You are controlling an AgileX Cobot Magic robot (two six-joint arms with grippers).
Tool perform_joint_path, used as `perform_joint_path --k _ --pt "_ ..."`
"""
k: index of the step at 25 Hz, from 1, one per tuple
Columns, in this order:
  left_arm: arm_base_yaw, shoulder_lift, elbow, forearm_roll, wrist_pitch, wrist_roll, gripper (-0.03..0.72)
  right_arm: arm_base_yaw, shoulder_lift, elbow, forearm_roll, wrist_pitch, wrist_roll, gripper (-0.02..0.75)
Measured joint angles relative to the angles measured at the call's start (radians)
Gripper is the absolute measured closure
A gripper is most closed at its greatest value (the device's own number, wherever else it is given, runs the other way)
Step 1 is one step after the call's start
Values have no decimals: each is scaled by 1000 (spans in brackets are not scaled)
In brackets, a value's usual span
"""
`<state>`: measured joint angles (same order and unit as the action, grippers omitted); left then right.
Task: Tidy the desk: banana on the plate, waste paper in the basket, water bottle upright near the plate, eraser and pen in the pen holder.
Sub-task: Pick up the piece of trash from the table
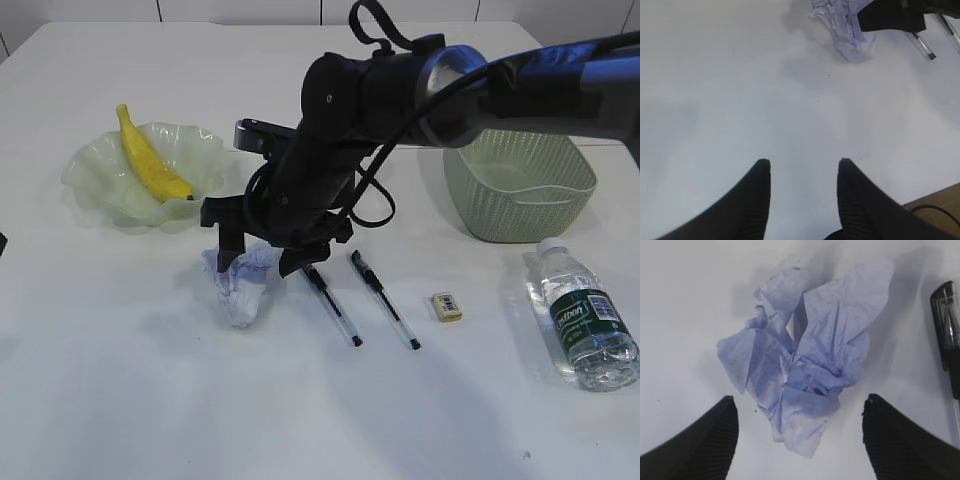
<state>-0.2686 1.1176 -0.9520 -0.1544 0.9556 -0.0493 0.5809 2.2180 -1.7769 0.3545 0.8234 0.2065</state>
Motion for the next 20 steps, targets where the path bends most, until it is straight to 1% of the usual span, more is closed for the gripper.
perform_joint_path --k 15,17,20 --pt "0 0 0 14 -3 0 381 0 67 0 64 -33 5 165" --pt "0 0 0 14 -3 0 381 0 67 0 66 -36 5 194" --pt "0 0 0 14 -3 0 381 0 67 0 66 -43 5 310"
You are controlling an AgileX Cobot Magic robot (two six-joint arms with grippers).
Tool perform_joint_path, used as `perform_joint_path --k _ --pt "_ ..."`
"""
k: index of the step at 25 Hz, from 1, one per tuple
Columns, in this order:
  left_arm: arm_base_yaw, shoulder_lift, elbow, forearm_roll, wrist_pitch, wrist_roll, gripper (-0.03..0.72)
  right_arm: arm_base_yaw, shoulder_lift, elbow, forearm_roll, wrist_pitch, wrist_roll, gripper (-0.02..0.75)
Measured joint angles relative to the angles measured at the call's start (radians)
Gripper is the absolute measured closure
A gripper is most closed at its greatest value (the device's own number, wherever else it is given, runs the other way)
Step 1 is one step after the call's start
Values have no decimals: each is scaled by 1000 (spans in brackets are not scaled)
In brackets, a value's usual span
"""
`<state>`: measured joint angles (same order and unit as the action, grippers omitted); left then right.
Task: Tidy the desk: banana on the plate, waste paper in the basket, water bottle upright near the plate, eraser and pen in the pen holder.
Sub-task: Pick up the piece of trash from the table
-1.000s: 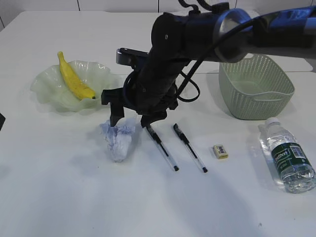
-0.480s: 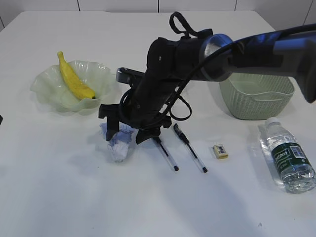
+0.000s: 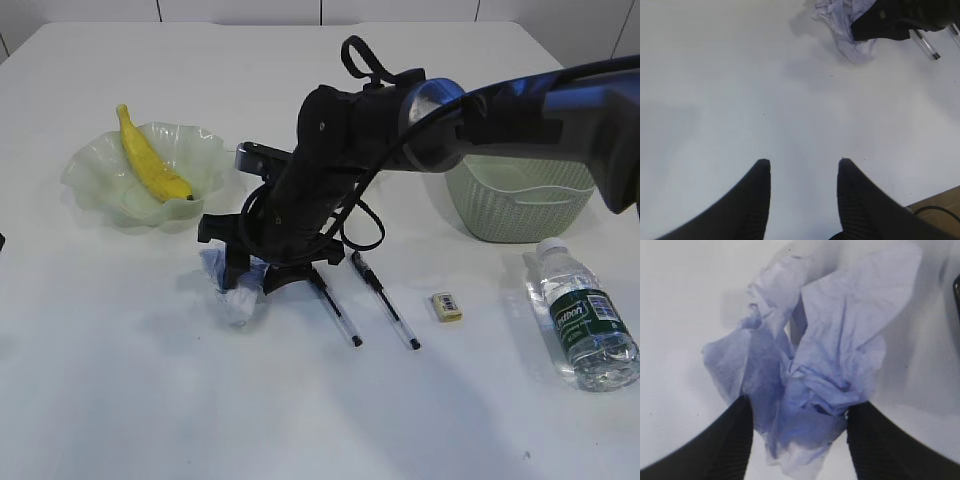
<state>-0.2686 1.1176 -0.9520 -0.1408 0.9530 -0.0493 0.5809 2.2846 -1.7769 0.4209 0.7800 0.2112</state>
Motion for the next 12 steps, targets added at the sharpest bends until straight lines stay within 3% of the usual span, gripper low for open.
perform_joint_path --k 6,12 --pt "0 0 0 0 0 0 382 0 0 0 0 -2 0 600" --pt "0 0 0 0 -2 0 381 0 0 0 0 -2 0 655"
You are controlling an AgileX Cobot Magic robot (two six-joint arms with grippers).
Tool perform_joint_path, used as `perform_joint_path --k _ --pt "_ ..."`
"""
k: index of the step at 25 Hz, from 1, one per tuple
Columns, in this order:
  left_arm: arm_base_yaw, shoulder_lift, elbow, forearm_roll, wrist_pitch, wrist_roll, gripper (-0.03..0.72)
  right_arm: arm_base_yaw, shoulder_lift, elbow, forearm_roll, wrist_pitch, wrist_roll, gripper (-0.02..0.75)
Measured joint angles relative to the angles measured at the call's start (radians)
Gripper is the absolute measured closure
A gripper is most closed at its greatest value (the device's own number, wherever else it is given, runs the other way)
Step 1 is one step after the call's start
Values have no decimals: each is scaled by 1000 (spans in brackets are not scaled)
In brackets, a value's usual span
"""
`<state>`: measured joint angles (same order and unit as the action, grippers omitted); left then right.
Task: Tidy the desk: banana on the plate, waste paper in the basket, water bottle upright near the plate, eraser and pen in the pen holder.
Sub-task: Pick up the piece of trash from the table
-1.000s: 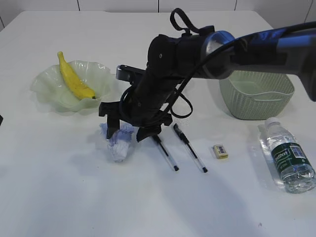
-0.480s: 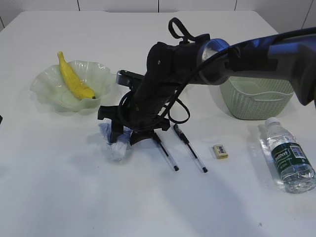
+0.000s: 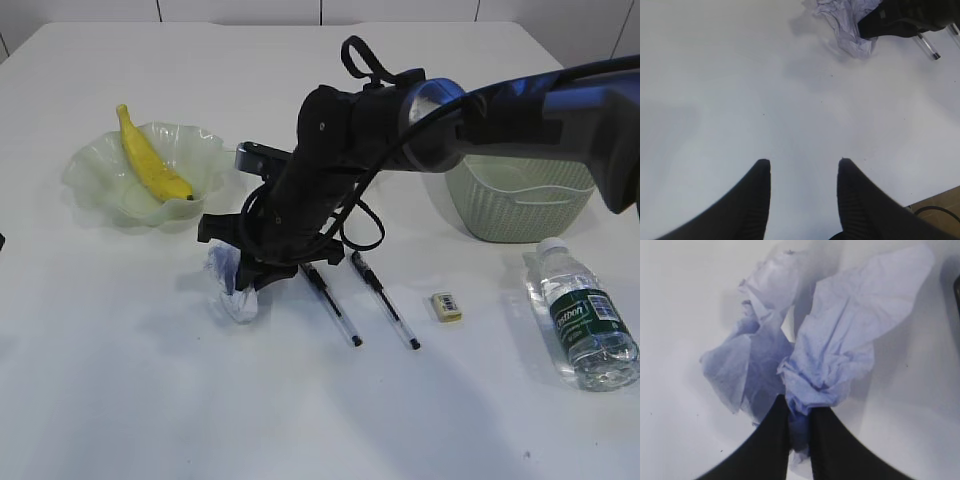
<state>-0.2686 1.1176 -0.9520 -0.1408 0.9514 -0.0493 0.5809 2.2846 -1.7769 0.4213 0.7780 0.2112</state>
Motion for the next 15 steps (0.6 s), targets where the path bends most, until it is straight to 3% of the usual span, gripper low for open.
perform_joint_path --k 7,15 --pt "0 0 0 0 -8 0 381 0 -8 0 -6 55 0 661" --pt "0 0 0 0 -15 0 381 0 -82 0 -126 110 -2 662"
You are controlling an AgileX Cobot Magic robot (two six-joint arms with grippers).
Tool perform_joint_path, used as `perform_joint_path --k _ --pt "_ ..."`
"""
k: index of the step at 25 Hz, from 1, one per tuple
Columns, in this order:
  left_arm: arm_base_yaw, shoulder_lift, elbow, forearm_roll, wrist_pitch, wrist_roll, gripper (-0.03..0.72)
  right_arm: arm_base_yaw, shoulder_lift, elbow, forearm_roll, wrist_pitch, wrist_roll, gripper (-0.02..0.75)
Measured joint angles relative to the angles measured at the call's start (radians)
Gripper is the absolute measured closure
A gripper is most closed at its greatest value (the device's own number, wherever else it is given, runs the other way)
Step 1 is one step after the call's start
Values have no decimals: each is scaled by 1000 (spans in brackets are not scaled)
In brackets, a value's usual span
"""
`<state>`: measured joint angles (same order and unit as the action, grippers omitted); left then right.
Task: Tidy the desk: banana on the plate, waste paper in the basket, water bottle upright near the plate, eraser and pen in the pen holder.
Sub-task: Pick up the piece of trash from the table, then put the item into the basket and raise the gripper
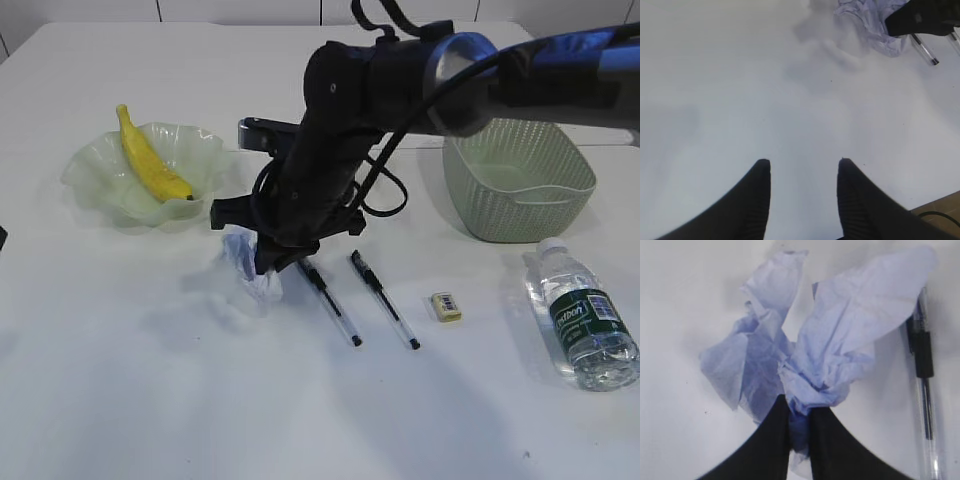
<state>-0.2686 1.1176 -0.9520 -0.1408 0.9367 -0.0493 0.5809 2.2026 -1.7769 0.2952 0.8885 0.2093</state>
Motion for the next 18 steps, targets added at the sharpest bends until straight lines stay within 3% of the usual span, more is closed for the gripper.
perform_joint_path --k 9,18 --pt "0 0 0 0 -3 0 382 -42 -98 0 -90 63 -9 664" --pt "0 0 0 0 -3 0 382 -238 -214 0 -109 80 -39 664"
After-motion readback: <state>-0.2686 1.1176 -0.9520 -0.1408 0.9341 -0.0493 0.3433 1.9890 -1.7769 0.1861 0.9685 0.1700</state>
